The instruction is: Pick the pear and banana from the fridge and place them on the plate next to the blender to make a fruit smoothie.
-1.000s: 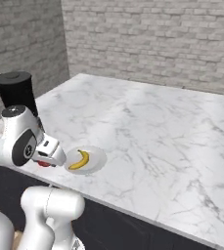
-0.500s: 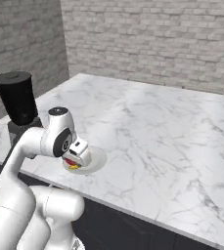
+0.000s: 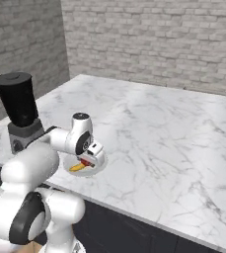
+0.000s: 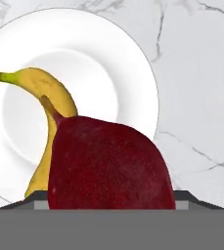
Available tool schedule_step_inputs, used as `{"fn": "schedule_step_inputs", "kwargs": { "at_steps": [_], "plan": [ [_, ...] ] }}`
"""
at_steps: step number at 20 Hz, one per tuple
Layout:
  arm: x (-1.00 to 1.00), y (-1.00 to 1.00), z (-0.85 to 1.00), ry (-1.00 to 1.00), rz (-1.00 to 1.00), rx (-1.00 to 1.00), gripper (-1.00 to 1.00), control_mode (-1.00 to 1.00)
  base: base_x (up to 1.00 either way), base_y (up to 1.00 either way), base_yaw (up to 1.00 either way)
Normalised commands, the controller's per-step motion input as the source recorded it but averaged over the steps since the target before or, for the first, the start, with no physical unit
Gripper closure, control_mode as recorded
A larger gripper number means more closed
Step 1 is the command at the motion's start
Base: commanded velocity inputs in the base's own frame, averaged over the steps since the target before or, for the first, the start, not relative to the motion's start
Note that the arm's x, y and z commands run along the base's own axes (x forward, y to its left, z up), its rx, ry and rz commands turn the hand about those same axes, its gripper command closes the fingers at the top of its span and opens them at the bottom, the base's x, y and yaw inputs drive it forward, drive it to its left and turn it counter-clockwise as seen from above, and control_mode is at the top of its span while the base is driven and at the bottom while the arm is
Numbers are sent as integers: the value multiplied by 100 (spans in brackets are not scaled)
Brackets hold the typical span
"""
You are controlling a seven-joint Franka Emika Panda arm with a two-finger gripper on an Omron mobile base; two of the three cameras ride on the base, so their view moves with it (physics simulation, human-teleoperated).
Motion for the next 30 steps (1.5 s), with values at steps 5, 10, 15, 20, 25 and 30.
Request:
{"fn": "schedule_step_inputs", "kwargs": {
  "at_steps": [5,10,15,20,25,30],
  "plan": [
    [68,0,-49,6,-3,0,100,-100,0,0,0],
    [54,0,-53,5,-3,0,100,-100,0,0,0],
    [19,0,-27,1,-5,1,-100,-100,0,0,0],
    [-51,0,5,-1,-9,1,-100,-100,0,0,0],
    [-70,0,43,-15,-5,0,-100,-100,0,0,0],
    [-90,0,57,-27,-4,0,-100,-100,0,0,0]
  ]
}}
